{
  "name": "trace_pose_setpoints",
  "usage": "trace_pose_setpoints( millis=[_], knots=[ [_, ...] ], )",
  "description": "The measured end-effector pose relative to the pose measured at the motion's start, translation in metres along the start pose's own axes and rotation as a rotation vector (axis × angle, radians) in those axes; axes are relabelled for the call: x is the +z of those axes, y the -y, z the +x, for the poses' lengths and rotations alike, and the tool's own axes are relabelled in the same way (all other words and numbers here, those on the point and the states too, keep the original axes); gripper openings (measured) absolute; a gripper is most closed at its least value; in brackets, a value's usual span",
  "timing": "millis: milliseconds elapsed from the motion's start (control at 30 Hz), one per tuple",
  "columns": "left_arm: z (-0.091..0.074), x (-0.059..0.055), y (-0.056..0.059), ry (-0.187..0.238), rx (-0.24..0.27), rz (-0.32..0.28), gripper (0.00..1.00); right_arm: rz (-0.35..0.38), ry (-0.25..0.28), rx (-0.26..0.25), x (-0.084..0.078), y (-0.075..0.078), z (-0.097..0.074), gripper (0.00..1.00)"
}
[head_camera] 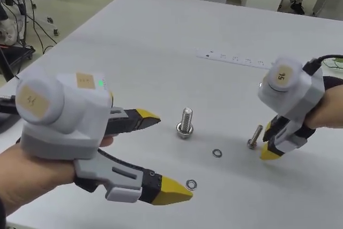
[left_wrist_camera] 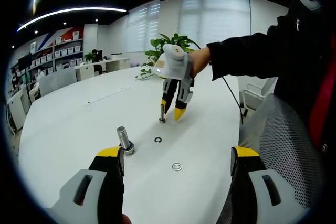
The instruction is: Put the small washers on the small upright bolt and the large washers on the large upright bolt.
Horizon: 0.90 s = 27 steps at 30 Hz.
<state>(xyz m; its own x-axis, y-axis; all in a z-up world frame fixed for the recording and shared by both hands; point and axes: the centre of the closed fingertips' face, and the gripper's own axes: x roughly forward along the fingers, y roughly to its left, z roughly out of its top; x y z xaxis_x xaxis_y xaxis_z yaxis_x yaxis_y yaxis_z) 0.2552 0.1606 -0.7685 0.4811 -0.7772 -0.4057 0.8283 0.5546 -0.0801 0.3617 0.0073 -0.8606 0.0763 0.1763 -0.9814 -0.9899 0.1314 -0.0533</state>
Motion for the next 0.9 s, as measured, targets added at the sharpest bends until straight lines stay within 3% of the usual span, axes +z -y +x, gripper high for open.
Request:
trace_pose_setpoints(
  millis=[467,700,900],
  knots=[
    [0.002,0.001,0.000,-0.003,-0.002,0.005,0.83,-0.026,0.001,0.025,0.002,-0.028,-0.004,0.28],
    [0.002,0.001,-0.001,-0.001,0.000,0.009,0.83,-0.044,0.017,0.046,0.011,-0.044,-0.003,0.27],
    [0.001,0.001,0.000,-0.003,0.001,0.013,0.83,-0.068,0.032,0.058,0.023,-0.050,-0.003,0.27]
  ],
)
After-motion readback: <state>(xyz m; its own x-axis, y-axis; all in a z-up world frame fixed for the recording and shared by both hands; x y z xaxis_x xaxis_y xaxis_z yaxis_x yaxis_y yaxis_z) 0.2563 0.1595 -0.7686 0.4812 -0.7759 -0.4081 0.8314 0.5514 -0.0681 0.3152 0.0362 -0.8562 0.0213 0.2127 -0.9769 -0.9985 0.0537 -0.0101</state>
